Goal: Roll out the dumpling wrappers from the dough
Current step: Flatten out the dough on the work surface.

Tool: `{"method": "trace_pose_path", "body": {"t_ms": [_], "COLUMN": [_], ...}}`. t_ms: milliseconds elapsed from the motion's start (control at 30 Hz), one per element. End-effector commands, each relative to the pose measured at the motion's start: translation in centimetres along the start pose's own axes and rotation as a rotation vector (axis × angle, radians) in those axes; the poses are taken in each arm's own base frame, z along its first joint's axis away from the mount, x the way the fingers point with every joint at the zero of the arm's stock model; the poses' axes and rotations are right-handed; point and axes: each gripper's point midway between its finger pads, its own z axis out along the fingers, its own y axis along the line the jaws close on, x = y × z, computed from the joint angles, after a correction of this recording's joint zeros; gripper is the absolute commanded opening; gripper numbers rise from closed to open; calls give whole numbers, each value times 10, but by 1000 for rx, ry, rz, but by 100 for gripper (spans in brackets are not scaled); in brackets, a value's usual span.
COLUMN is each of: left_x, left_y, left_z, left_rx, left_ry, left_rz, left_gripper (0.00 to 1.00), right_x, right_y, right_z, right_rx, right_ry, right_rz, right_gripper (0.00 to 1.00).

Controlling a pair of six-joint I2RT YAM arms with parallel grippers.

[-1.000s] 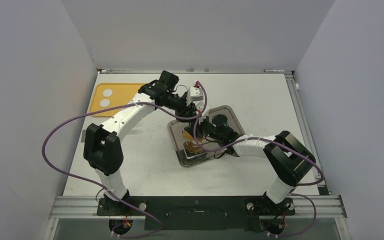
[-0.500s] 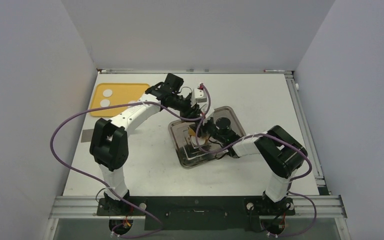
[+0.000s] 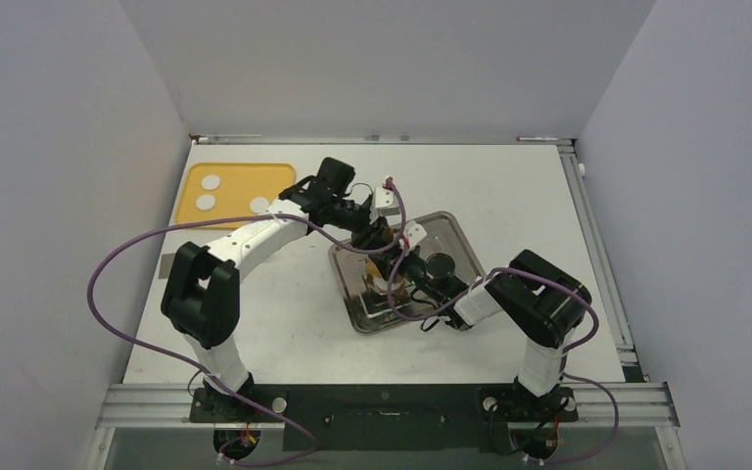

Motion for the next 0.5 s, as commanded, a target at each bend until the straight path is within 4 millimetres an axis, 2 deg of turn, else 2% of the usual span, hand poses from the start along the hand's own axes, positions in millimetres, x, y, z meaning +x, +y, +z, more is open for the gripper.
{"method": "trace_pose_path", "body": {"t_ms": [0, 233, 467], "left_x": [101, 105, 114], "left_y": [-49, -51, -67], "left_z": [5, 2, -3], "left_rx": [106, 102, 127], "left_ry": [267, 254, 255], "left_rz": [-291, -313, -349], "left_gripper": [0, 0, 0], "right_x": [134, 141, 148], "right_y": [24, 25, 31], "right_z": [-62, -71, -81], "right_rx": [-5, 1, 5], "right_ry": [453, 468, 484], "right_rz": [201, 229, 254], "right_gripper": [8, 8, 8]}}
